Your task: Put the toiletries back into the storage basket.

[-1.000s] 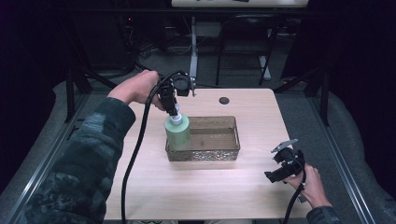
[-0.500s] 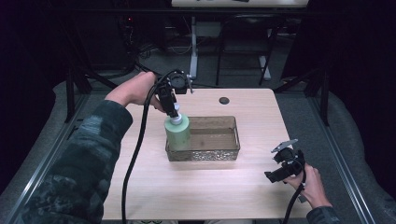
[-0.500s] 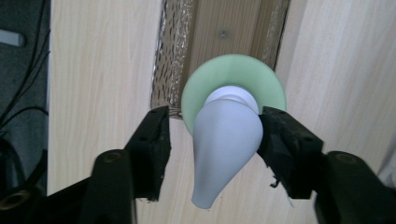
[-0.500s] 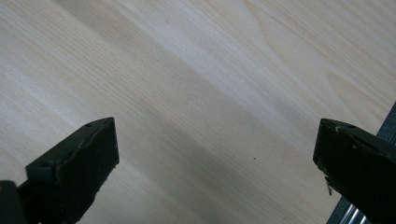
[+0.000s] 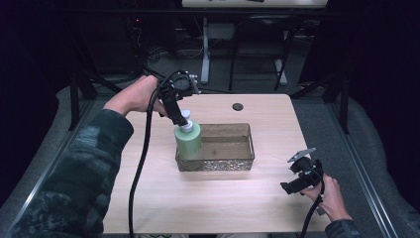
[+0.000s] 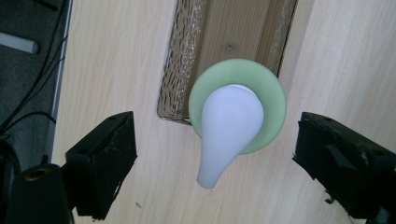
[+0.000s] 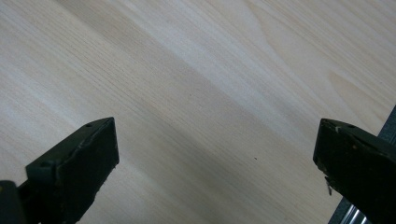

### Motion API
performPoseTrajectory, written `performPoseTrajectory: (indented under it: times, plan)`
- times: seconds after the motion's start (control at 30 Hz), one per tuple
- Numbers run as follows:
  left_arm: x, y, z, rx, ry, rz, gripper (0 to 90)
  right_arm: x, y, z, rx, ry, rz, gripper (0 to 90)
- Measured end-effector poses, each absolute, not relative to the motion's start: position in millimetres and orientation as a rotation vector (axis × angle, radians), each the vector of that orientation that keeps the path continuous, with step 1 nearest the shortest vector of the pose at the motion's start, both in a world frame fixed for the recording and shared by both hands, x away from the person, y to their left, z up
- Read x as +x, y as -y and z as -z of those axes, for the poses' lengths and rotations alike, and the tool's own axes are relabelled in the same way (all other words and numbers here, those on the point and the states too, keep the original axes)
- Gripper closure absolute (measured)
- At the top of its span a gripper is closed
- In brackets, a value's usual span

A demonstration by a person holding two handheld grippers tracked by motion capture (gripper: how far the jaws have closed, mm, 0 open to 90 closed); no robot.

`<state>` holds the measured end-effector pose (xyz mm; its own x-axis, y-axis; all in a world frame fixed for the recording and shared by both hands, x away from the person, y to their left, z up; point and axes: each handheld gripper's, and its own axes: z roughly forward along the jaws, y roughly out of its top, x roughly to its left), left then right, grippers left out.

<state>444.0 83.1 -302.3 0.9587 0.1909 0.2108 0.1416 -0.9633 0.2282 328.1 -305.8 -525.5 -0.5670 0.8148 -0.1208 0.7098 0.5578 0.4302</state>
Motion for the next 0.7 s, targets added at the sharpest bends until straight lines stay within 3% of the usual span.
performPoseTrajectory:
  times: [0.33,0.7]
  plan:
    - [432,-104,302,2.809,-0.28,-0.408,0.4,328,306,525,1.257,-2.488,-0.484,0.0]
    - [403,-146,324,2.631,-0.401,-0.471,0.0,328,304,525,1.267,-2.485,-0.496,0.0]
